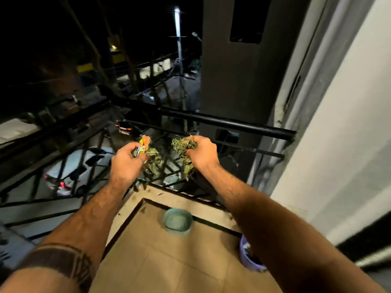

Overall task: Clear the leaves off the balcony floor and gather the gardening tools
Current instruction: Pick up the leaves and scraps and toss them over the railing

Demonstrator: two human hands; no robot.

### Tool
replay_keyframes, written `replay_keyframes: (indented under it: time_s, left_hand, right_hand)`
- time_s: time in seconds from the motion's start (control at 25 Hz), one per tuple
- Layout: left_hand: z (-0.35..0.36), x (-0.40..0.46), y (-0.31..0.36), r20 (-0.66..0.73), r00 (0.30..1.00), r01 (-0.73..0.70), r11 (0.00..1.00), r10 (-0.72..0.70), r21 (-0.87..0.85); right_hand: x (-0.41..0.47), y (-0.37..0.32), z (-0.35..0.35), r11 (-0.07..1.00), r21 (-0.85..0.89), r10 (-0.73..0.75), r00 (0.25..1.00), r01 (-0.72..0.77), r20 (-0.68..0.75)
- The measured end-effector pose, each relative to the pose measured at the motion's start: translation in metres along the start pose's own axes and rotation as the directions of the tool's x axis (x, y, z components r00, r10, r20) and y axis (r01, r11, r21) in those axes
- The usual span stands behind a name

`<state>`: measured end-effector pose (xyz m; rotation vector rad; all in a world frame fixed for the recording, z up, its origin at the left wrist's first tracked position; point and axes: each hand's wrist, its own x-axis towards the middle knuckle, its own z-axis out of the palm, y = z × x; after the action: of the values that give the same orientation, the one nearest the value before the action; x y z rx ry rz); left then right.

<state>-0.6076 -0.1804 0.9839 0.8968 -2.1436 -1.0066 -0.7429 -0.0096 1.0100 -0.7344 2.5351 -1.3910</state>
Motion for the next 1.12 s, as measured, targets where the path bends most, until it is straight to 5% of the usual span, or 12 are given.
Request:
replay_keyframes:
  time_s: [0.28, 0.64, 0.92, 1.12]
  left_hand:
    - [0.111, 0.010, 0.044, 0.222, 0.967, -0.120, 0.992, 0.124, -0.030]
    - [0.213, 0.005, 0.091, 0.520, 0.805, -0.237, 0.959, 0.284, -0.157]
    - [0.260, -0.054, 0.123, 0.627, 0.705, -0.261, 0.943, 0.332, -0.207]
    - [0.273, -0.095, 0.146, 0.632, 0.694, -0.279, 0.938, 0.344, -0.204]
  right_hand:
    - [-0.002, 0.081, -0.070, 0.978, 0.075, 0.207, 0.963, -0.196, -0.173]
    - [-0.034, 0.131, -0.128, 0.908, 0.156, 0.416, 0.793, -0.389, -0.445]
    - [-0.081, 0.164, -0.162, 0.864, 0.226, 0.498, 0.695, -0.450, -0.519]
    - [-0.100, 0.190, -0.198, 0.853, 0.276, 0.521, 0.688, -0.443, -0.506]
